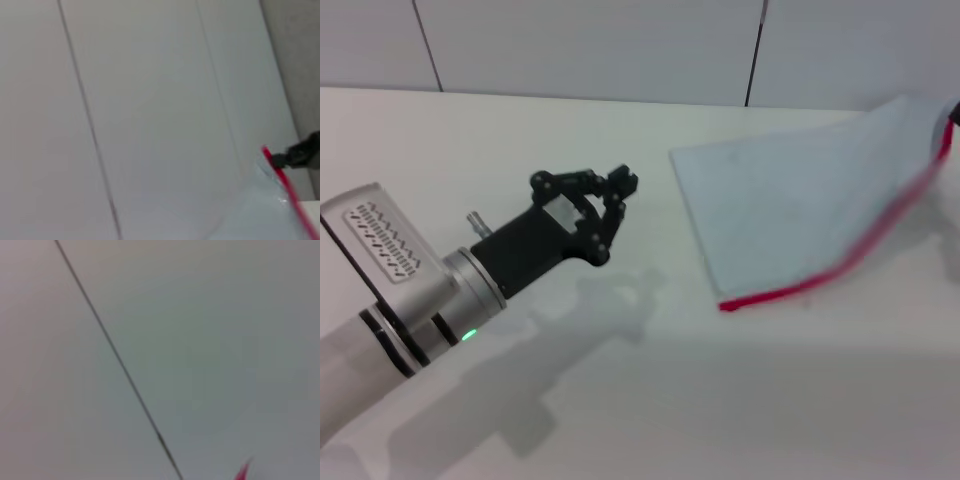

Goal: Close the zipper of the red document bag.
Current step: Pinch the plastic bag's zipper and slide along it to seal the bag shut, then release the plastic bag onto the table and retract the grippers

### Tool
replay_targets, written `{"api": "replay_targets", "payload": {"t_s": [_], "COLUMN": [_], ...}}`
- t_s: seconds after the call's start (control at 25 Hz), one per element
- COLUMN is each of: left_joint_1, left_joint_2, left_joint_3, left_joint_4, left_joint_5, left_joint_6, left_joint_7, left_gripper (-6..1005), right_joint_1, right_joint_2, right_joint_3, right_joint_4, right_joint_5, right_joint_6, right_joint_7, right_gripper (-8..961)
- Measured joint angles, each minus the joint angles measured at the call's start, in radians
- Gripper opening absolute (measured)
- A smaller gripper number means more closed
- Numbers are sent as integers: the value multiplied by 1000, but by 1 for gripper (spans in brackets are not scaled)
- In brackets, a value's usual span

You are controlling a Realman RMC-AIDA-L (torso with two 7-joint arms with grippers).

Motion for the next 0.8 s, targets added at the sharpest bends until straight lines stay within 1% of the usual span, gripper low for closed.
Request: {"api": "replay_targets", "payload": {"t_s": [0.04, 0.16, 0.24, 0.36, 0.48, 0.56, 0.68, 0.8], "left_joint_1": [2, 6, 11, 15, 19, 26, 40, 54], "left_joint_2": [-1, -3, -3, -4, -4, -2, -2, -1], "left_joint_3": [0, -1, -1, 0, 1, 3, 3, 2], "left_joint_4": [0, -2, -4, -8, -10, -11, -9, -5], "left_joint_5": [-19, -67, -89, -123, -136, -137, -138, -142], "left_joint_6": [0, 0, 0, 0, 10, 39, 91, 134], "left_joint_7": [1, 5, 7, 8, 6, 2, 8, 12], "left_gripper": [56, 52, 109, 195, 334, 427, 453, 479], "right_joint_1": [-3, -13, -23, -47, -79, -102, -140, -164], "right_joint_2": [0, 3, 6, 8, 10, 11, 13, 16], "right_joint_3": [5, 32, 57, 114, 178, 220, 283, 316], "right_joint_4": [0, 4, 13, 48, 117, 170, 254, 307], "right_joint_5": [5, 16, 16, 16, 17, 17, 18, 18], "right_joint_6": [0, -12, -46, -126, -213, -256, -299, -320], "right_joint_7": [-16, -84, -145, -265, -439, -577, -785, -894], "right_gripper": [11, 59, 91, 207, 322, 423, 574, 579]}}
